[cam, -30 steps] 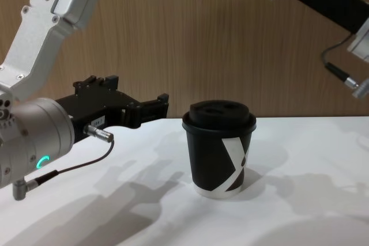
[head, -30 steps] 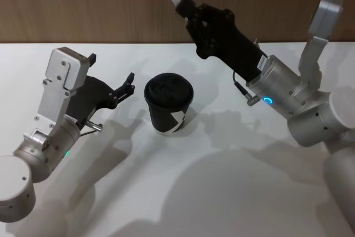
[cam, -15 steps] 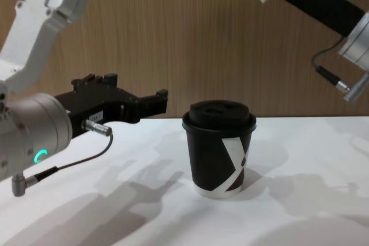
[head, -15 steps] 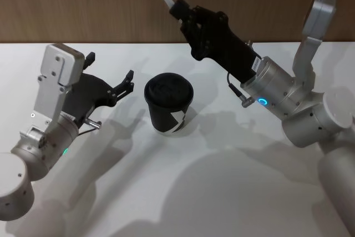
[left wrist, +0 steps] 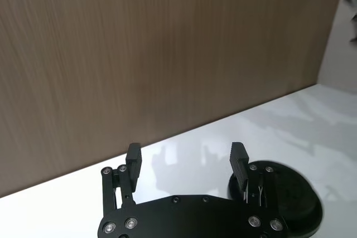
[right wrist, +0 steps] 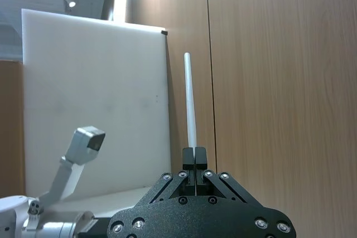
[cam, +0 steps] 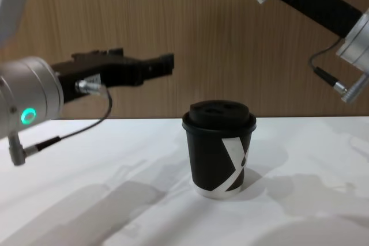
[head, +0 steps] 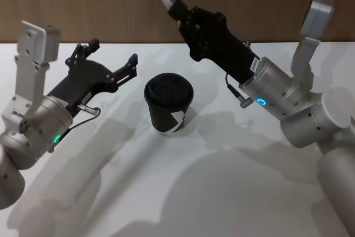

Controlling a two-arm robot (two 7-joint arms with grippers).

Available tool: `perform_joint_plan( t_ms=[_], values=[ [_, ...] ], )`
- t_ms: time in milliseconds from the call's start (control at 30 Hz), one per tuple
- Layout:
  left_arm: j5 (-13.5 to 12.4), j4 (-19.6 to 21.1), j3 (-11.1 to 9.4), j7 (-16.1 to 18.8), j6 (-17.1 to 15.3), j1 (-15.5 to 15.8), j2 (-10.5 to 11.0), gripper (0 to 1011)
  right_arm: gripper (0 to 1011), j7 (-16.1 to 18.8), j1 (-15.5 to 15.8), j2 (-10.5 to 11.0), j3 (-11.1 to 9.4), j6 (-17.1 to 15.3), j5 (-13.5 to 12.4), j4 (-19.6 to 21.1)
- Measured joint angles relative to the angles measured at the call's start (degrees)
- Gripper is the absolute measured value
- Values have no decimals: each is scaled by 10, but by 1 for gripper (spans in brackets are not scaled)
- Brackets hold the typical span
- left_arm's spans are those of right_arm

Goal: Pick up the straw with one hand, pass it to the other hand, and insert it into the cup.

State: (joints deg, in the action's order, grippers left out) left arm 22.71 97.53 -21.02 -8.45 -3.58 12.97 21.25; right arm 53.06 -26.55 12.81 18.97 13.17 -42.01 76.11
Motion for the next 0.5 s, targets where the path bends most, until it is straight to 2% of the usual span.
perform_joint_plan(
  t_ms=[433, 467, 500],
  values=[
    [97, 33, 28, -98, 3, 6, 4, 1001, 16, 1, -1, -1, 1, 0, -1, -1],
    [97, 33, 28, -98, 3, 6, 4, 1001, 15, 1, -1, -1, 1, 0, -1, -1],
    [109, 35, 31, -111, 6, 7, 4, 1002, 16, 1, -1, -1, 1, 0, -1, -1]
  ],
)
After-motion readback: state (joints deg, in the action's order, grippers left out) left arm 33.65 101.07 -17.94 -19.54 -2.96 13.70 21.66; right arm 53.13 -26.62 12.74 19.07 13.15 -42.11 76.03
